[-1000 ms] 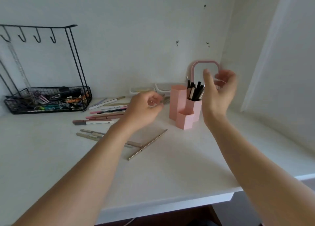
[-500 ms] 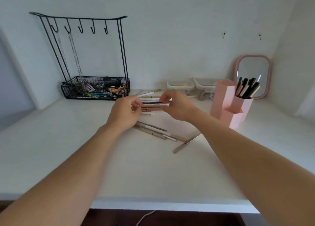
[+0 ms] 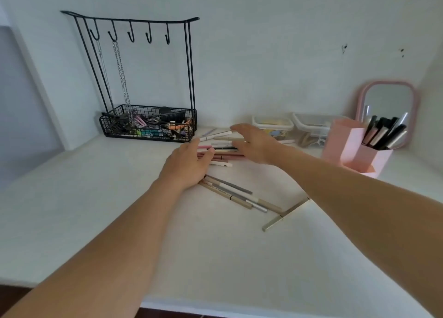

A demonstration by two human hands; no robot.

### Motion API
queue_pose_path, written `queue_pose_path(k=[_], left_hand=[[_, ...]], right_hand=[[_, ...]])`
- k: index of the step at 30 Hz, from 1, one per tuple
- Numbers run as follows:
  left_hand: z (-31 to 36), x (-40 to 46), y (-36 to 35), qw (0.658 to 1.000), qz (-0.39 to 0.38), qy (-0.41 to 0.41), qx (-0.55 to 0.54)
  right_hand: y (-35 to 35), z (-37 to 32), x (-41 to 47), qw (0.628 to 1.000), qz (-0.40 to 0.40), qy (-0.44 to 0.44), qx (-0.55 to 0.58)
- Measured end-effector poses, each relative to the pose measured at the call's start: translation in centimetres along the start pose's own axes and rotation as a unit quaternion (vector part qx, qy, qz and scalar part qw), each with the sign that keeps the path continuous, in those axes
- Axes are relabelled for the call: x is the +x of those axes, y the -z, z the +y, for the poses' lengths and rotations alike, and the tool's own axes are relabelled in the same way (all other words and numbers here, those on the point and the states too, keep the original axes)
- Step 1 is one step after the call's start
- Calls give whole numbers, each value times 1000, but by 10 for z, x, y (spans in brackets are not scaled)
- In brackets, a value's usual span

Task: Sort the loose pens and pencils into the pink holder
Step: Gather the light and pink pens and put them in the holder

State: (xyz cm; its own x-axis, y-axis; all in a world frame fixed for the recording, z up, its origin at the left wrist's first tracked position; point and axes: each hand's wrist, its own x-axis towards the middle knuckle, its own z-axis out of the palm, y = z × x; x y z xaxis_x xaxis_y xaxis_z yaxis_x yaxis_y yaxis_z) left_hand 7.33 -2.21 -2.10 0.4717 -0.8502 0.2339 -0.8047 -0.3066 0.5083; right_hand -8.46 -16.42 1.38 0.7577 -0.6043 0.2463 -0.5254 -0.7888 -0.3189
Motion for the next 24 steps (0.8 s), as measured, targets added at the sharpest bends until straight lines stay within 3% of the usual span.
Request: queue_pose_path(k=[4, 10, 15, 24], left_hand=[[1, -1, -2, 999, 7, -7, -31], [-7, 6, -6, 998, 16, -12, -51], [-6, 9, -9, 999, 18, -6, -38], [2, 2, -5, 999, -36, -15, 2]], right_hand=[[-5, -11, 51, 994, -90, 10, -53], [-35, -27, 110, 986, -154, -6, -63], [-47, -9, 95, 998, -32, -32, -54], [-19, -9, 11, 997, -49, -25, -54]])
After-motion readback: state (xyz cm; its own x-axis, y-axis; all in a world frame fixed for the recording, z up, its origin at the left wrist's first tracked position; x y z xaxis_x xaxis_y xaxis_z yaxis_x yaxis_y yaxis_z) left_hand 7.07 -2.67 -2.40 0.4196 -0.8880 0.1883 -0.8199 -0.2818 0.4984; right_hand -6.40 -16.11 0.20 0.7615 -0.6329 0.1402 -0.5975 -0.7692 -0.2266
